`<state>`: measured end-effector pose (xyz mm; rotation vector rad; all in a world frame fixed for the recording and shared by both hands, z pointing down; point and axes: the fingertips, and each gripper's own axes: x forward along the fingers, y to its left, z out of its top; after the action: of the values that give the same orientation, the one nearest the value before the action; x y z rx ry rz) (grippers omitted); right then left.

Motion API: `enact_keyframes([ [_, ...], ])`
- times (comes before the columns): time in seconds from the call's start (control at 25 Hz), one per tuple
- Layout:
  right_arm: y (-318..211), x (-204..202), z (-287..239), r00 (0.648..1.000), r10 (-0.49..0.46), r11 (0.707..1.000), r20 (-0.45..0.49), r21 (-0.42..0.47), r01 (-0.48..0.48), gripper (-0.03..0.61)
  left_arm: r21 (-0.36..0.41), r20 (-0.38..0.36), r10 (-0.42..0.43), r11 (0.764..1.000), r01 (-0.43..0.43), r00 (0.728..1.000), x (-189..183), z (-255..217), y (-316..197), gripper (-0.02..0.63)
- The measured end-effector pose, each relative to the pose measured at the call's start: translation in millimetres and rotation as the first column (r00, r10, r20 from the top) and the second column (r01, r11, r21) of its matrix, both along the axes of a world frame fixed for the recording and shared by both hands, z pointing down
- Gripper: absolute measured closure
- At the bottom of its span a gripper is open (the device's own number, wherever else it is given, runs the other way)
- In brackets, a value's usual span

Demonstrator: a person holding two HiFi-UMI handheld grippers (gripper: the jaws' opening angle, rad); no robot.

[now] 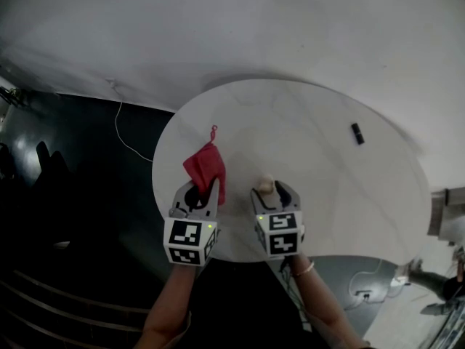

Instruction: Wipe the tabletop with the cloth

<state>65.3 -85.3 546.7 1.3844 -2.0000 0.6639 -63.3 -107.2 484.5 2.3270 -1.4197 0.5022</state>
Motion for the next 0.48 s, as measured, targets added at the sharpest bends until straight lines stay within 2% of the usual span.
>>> enact_keyframes([
  [0.4,-4.3,4.1,12.1,0.999,-0.004,0.999,-0.044,-0.054,0.002,0.342,-0.008,0.007,-0.017,1.0,0.017,1.0,-3.2,4.7,-3.5,0.572],
  [0.48,-3.9,4.8,13.0,0.999,-0.004,0.998,-0.042,-0.057,0.001,0.366,-0.008,0.007,-0.02,1.0,0.02,1.0,-4.3,5.2,-3.0,0.572],
])
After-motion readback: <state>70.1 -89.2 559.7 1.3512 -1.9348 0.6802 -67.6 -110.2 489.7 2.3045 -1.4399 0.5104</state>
